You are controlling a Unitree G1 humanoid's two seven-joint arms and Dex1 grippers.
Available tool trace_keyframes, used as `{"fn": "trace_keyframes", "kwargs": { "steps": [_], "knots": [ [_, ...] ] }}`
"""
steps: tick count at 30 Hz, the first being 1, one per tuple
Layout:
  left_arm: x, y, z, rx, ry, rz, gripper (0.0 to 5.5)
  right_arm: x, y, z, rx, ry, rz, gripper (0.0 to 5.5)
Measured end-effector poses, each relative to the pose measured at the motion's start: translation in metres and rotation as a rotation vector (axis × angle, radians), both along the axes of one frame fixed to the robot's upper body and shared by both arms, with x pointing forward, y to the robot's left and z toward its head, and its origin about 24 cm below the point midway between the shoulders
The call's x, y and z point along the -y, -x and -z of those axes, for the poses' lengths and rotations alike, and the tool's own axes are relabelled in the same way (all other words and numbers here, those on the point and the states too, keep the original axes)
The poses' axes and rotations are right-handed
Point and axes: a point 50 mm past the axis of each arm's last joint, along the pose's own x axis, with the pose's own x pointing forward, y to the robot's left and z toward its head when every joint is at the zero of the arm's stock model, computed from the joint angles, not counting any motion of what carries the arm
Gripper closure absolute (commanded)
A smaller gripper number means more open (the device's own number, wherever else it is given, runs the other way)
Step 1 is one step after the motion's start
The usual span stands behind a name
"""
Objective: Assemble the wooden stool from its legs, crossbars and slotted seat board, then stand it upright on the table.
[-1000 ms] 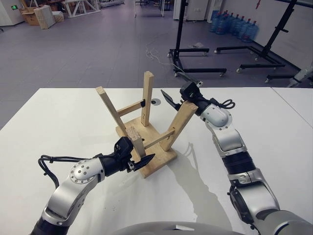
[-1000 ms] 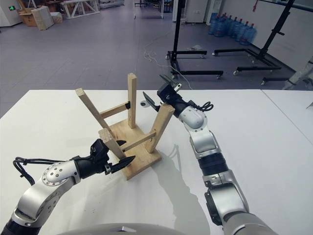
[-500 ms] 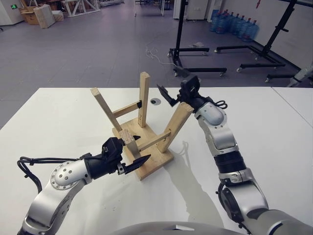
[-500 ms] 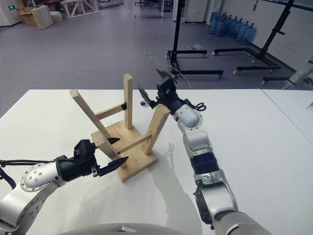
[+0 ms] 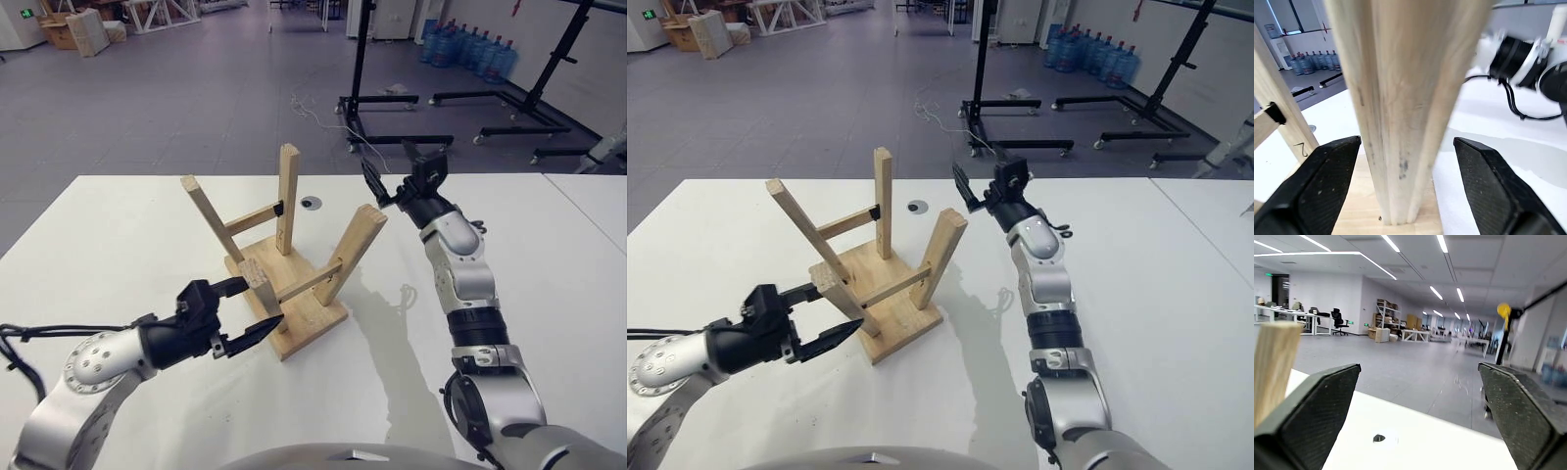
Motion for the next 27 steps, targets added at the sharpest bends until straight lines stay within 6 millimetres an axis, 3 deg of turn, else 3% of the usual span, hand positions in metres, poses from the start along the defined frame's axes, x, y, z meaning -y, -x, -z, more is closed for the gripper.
{"fn": "trace_keyframes", "kwargs": {
  "steps": [3, 6, 9, 12, 18, 27],
  "knots": [
    [-0.01, 0.009, 0.003, -0.056, 0.008, -0.017, 2.04, 0.006, 0.003, 0.008, -0.026, -0.009, 0.019, 1.05],
    [-0.019, 0.023, 0.02, -0.178, -0.028, -0.021, 2.04, 0.015, 0.007, 0.03, -0.08, 0.081, 0.028, 1.05],
    [-0.034, 0.024, 0.041, -0.245, -0.104, -0.109, 2.04, 0.004, 0.026, 0.053, -0.096, 0.299, -0.16, 1.05],
    [-0.046, 0.023, 0.071, -0.299, -0.152, -0.247, 2.04, -0.009, 0.05, 0.081, -0.178, 0.356, -0.333, 1.05],
    [-0.041, 0.029, 0.108, -0.348, -0.194, -0.358, 2.04, -0.023, 0.06, 0.079, -0.165, 0.383, -0.466, 1.05],
    [-0.044, 0.031, 0.114, -0.31, -0.221, -0.383, 2.04, -0.042, 0.074, 0.067, -0.127, 0.4, -0.63, 1.05]
  ]
}}
